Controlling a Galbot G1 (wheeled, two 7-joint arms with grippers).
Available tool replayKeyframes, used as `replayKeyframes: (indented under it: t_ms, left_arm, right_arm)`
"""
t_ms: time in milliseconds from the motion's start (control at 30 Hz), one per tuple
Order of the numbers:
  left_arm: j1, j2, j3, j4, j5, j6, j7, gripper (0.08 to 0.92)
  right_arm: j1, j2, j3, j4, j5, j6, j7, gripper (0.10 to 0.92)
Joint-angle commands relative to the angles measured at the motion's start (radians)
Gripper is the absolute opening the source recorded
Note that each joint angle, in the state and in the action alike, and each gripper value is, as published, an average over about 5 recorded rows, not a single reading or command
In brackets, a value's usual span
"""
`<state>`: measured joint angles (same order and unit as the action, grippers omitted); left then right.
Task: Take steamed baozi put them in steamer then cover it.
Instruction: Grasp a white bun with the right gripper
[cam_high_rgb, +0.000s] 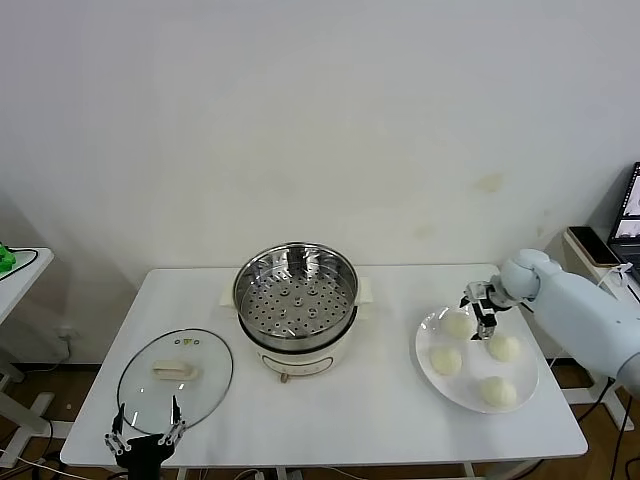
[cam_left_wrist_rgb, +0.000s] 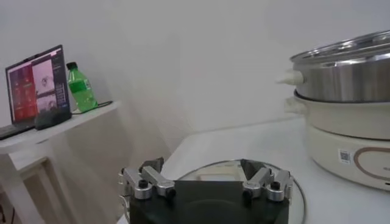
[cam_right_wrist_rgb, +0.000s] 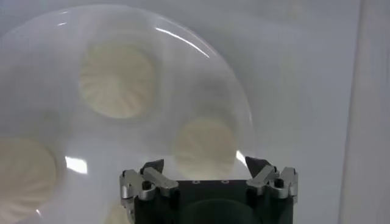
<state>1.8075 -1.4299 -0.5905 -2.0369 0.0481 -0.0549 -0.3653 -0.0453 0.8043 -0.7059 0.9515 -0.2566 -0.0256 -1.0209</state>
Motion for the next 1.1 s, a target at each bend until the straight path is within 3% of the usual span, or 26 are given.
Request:
replayKeyframes:
  t_ms: [33, 467, 1100]
  left_arm:
    - [0.000, 0.001, 0.000, -0.001, 0.000, 0.000, 0.000, 0.823]
    - [0.003, -0.002, 0.003, -0.009, 0.000, 0.000, -0.004, 0.823]
    - [0.012, -0.007, 0.009, -0.022, 0.002, -0.002, -0.009, 0.823]
  right_arm:
    - [0.002, 0.009, -0.006, -0.013, -0.003, 0.000, -0.003, 0.744]
    - [-0.005, -0.001, -0.001, -0.003, 0.000, 0.006, 0.004, 0.590]
    - [-0.015, -0.070, 0.027, 0.070, 0.027, 0.014, 0.023, 0.503]
